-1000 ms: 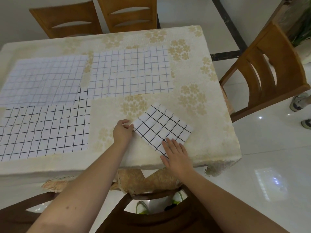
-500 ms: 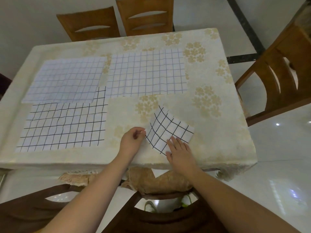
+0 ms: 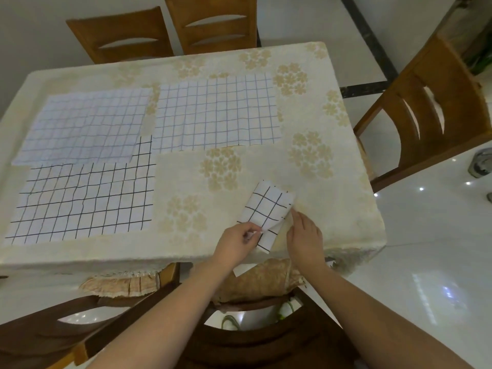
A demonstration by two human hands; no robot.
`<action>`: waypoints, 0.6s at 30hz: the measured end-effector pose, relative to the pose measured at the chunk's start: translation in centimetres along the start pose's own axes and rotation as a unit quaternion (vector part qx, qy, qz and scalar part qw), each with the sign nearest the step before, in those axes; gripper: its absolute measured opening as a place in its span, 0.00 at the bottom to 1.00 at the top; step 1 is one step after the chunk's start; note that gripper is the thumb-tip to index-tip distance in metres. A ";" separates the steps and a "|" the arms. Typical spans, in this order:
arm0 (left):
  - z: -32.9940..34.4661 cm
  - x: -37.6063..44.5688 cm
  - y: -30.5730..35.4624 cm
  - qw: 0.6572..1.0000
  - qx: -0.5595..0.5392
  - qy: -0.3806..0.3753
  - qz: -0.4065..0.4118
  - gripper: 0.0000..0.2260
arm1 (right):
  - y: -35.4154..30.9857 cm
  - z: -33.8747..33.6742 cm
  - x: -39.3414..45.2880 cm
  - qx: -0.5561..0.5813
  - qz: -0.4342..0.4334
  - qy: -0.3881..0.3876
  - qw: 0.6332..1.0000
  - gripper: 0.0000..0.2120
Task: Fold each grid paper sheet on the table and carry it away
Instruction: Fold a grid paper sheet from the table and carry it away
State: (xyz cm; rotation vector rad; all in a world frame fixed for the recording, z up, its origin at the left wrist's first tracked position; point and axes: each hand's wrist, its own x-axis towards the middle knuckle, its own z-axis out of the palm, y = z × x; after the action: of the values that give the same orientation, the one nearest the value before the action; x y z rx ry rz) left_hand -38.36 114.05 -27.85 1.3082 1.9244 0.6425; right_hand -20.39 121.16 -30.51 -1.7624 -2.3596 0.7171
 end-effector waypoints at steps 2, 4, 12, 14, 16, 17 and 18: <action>1.0 0.1 -0.2 1.000 0.021 -0.012 0.007 0.08 | 0.3 0.2 -0.3 -0.002 -0.003 -0.005 1.000 0.24; 1.8 0.0 -0.5 0.999 0.031 -0.019 0.028 0.08 | 0.4 0.4 -0.6 -0.005 -0.021 -0.001 1.000 0.24; 2.6 0.3 -1.0 0.997 0.015 -0.017 0.070 0.07 | 0.1 0.6 -0.2 -0.032 -0.096 -0.021 0.995 0.25; 2.6 0.2 -0.5 0.996 0.010 -0.032 0.086 0.10 | 0.2 0.9 0.1 -0.045 -0.098 -0.034 0.994 0.25; 2.6 0.1 -0.2 0.994 0.003 -0.047 0.100 0.14 | 0.2 1.1 0.5 -0.049 -0.099 -0.039 0.993 0.25; 2.6 0.1 -0.1 0.995 -0.005 -0.043 0.092 0.14 | 0.1 1.1 0.7 -0.051 -0.101 -0.038 0.993 0.25; 2.5 0.1 -0.2 0.996 -0.018 -0.029 0.078 0.13 | 0.1 1.2 0.9 -0.051 -0.105 -0.036 0.993 0.25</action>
State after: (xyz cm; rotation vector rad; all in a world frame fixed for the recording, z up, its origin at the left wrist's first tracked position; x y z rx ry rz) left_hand -36.53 114.15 -29.55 1.4488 1.7680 0.7052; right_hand -21.04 121.62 -31.75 -1.5162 -2.6226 0.6503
